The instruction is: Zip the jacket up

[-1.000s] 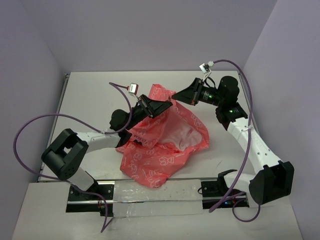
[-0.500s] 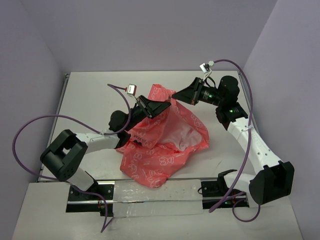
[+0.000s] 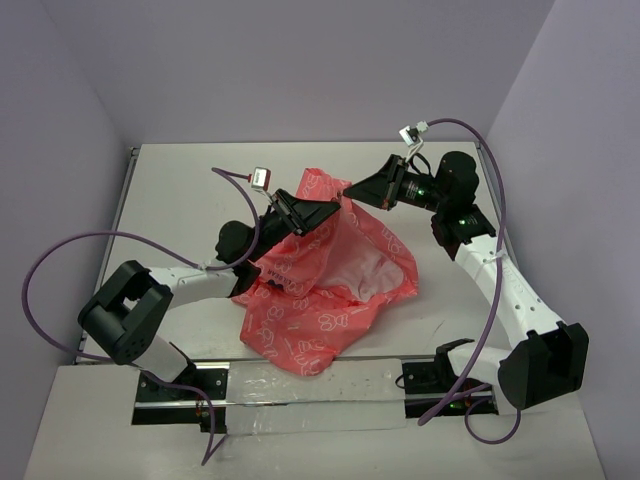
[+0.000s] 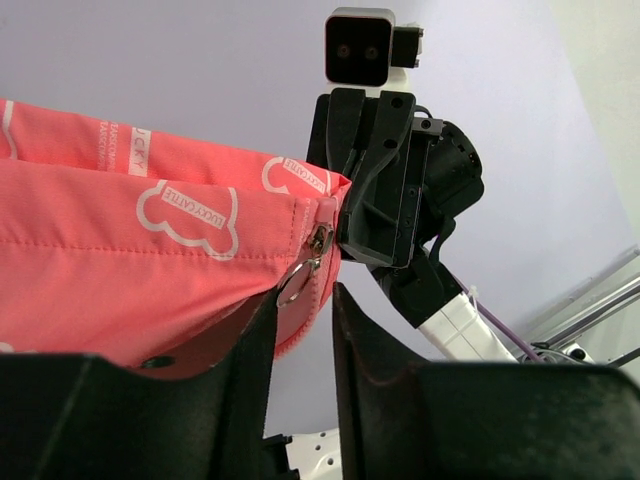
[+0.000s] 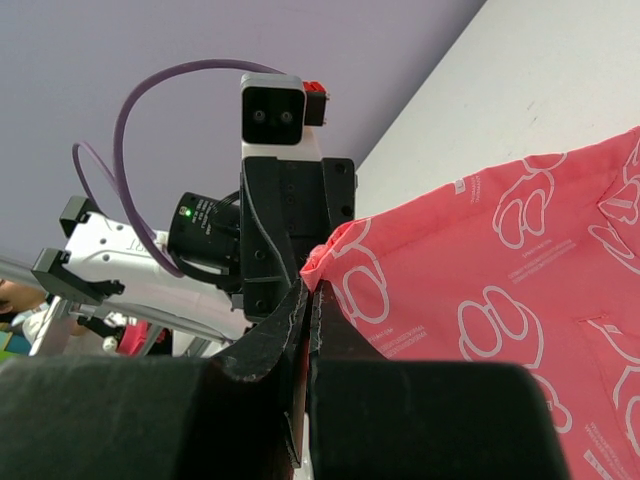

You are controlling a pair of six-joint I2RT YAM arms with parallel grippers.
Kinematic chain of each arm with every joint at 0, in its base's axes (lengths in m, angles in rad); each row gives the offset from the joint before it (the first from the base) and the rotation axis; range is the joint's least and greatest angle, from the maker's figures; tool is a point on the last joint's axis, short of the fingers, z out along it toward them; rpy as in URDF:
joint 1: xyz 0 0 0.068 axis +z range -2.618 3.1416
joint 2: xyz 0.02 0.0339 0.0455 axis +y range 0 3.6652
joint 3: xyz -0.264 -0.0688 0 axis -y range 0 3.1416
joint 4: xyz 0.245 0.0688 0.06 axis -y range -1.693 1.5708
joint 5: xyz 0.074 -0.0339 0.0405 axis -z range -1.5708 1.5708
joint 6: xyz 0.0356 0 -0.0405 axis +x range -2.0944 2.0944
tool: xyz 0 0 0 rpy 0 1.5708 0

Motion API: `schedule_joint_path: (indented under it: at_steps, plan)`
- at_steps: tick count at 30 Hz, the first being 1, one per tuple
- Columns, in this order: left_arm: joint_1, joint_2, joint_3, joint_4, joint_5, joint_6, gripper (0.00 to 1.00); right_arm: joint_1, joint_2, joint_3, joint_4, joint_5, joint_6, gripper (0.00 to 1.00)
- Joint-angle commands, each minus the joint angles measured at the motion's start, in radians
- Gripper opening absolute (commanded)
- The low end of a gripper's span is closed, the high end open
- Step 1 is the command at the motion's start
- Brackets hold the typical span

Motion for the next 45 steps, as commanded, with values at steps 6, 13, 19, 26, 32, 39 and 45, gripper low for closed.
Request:
schedule_joint_path:
  at_steps: [6,13,19,26,32,39,45]
  plan:
    - [0.005,-0.021,0.012,0.533,-0.019,-0.002,0.26,0.016,-0.016,0.056,0.034,-0.015,-0.008,0.00]
    - [0.007,-0.023,0.000,0.534,-0.027,-0.007,0.00,0.016,-0.019,0.053,0.039,-0.004,-0.007,0.00]
    - [0.005,-0.001,-0.025,0.556,-0.050,-0.058,0.00,0.018,-0.039,0.041,0.087,0.079,-0.011,0.00]
    - [-0.029,0.053,-0.030,0.561,-0.087,-0.125,0.00,0.055,-0.080,-0.037,0.277,0.265,0.021,0.00]
    - [-0.070,0.119,-0.031,0.561,-0.135,-0.176,0.00,0.100,-0.079,-0.067,0.407,0.416,0.019,0.00]
    - [-0.102,0.174,-0.048,0.561,-0.174,-0.231,0.00,0.108,-0.065,-0.009,0.412,0.545,-0.029,0.00]
    - [-0.120,0.152,-0.121,0.548,-0.190,-0.253,0.00,0.101,-0.007,0.100,0.369,0.669,-0.110,0.00]
